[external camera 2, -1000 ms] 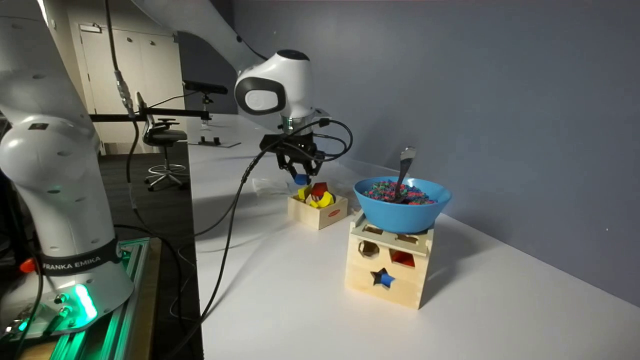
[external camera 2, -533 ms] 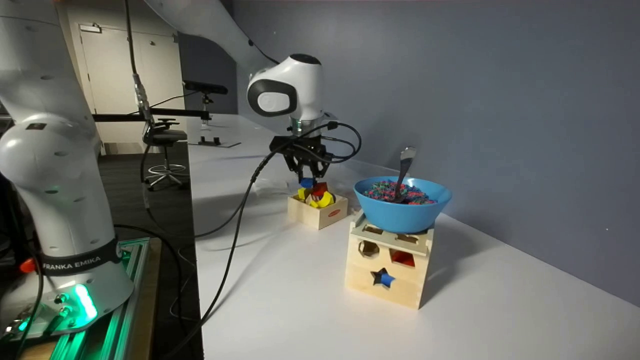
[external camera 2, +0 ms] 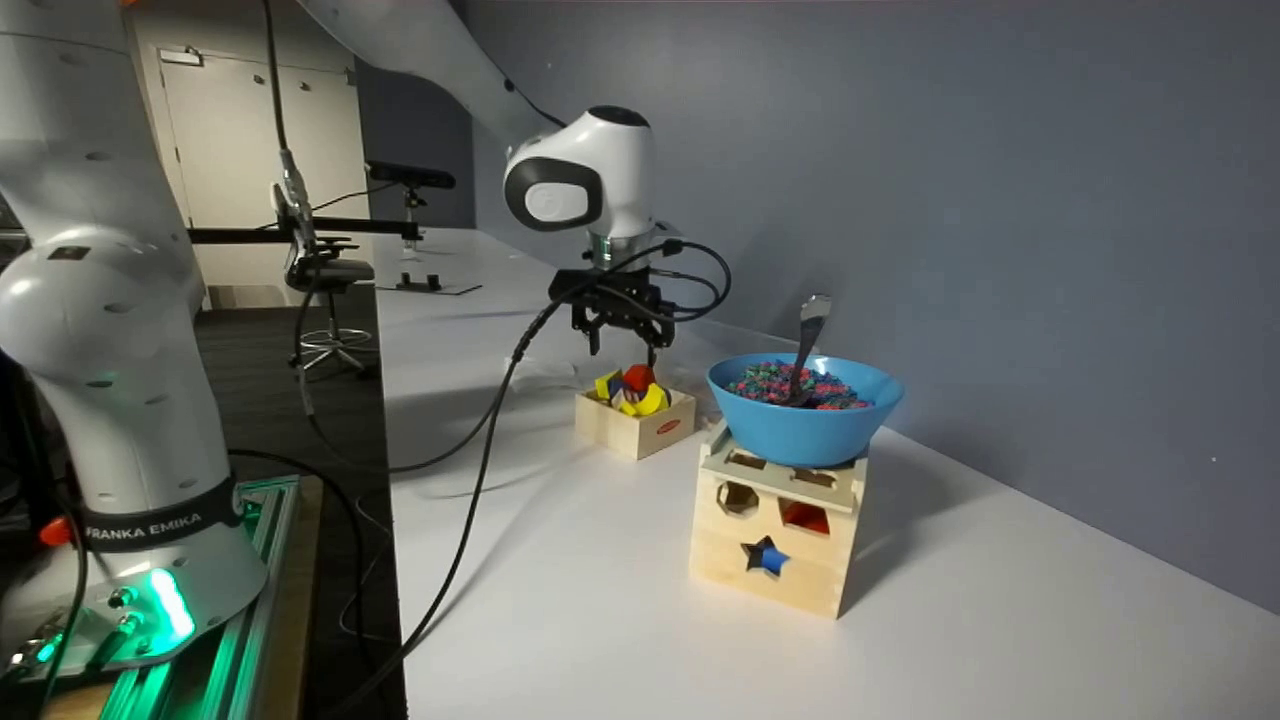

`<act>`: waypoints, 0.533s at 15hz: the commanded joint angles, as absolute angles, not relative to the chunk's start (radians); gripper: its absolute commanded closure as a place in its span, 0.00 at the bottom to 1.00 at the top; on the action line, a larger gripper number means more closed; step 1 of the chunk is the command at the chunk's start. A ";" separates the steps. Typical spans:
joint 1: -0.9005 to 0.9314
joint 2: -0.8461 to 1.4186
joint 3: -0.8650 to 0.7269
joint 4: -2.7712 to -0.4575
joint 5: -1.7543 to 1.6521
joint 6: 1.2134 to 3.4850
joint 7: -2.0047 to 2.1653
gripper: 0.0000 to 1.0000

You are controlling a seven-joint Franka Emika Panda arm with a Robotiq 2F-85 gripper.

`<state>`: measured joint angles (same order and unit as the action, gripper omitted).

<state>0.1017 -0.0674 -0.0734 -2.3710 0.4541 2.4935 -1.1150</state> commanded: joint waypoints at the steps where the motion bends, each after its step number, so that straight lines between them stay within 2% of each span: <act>1: 0.089 -0.113 -0.057 -2.393 0.553 2.567 -1.198 0.00; 4: 0.100 -0.114 -0.051 -2.391 0.660 2.732 -1.184 0.00; 8: 0.090 -0.020 -0.048 -2.322 0.378 2.701 -1.143 0.00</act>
<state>0.1023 -0.0809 -0.0604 -2.3668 0.5300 2.7143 -1.1652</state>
